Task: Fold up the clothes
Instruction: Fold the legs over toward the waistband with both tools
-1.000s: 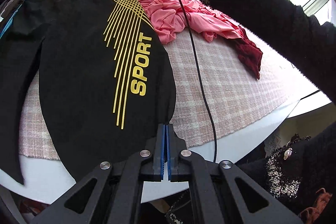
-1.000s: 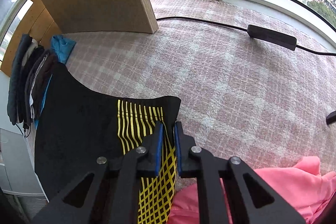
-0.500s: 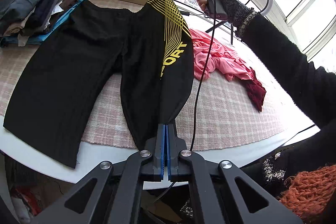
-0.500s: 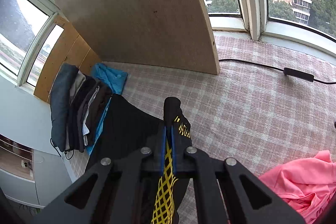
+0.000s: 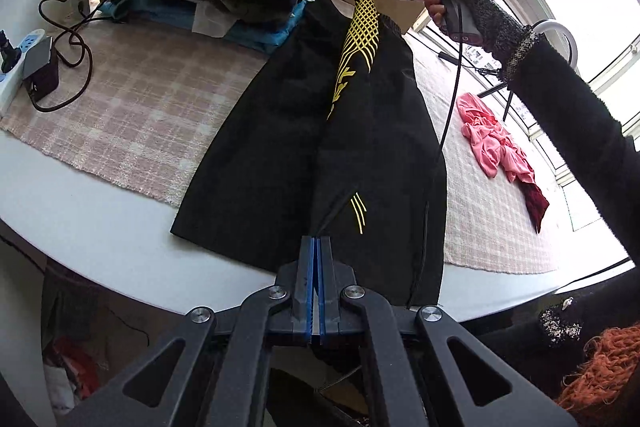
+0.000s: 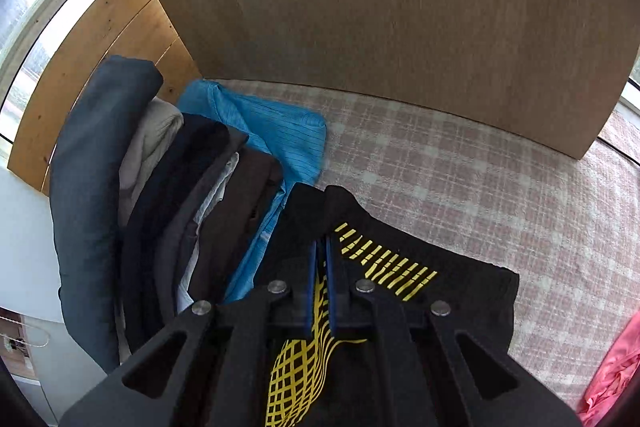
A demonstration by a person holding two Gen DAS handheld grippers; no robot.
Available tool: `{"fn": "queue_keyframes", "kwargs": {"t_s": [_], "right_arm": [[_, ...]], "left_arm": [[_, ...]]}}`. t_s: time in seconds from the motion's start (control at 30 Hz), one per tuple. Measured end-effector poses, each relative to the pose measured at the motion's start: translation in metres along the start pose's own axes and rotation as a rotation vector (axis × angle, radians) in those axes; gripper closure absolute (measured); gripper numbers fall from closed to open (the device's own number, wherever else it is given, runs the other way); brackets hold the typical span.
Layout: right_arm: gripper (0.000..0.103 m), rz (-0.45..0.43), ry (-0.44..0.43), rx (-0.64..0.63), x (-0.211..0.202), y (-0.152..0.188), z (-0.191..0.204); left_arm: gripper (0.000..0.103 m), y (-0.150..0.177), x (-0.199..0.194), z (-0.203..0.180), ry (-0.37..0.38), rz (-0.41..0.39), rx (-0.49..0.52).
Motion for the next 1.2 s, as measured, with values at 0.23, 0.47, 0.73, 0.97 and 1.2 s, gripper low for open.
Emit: {"fn": "queue_keyframes", "kwargs": {"t_s": [0.23, 0.47, 0.73, 0.97, 1.2], "right_arm": [[0.098, 0.031, 0.061, 0.031, 0.036, 0.000, 0.015], [0.096, 0.064, 0.133, 0.011, 0.060, -0.002, 0.020], [0.059, 0.095, 0.102, -0.003, 0.051, -0.001, 0.029], [0.059, 0.016, -0.071, -0.011, -0.028, 0.027, 0.052], [0.059, 0.026, 0.120, -0.148, -0.049, 0.065, 0.021]], "left_arm": [[0.102, -0.001, 0.002, 0.035, 0.040, 0.034, 0.005], [0.102, 0.001, 0.009, 0.055, 0.015, 0.061, 0.006], [0.099, 0.002, 0.005, 0.071, -0.049, 0.103, -0.024], [0.095, -0.013, -0.002, 0.064, -0.093, 0.109, 0.094], [0.095, -0.023, 0.017, 0.057, -0.089, 0.171, 0.197]]}}
Point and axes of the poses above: each gripper's, at about its wrist camera, not at the fingertips, and x roughly the way its jaws point, z to its left, y to its underside, the point moved 10 cm from there along x, roughly the way its jaws point, and after that the axes turned 2 degrees about -x, right-handed, at the moved point
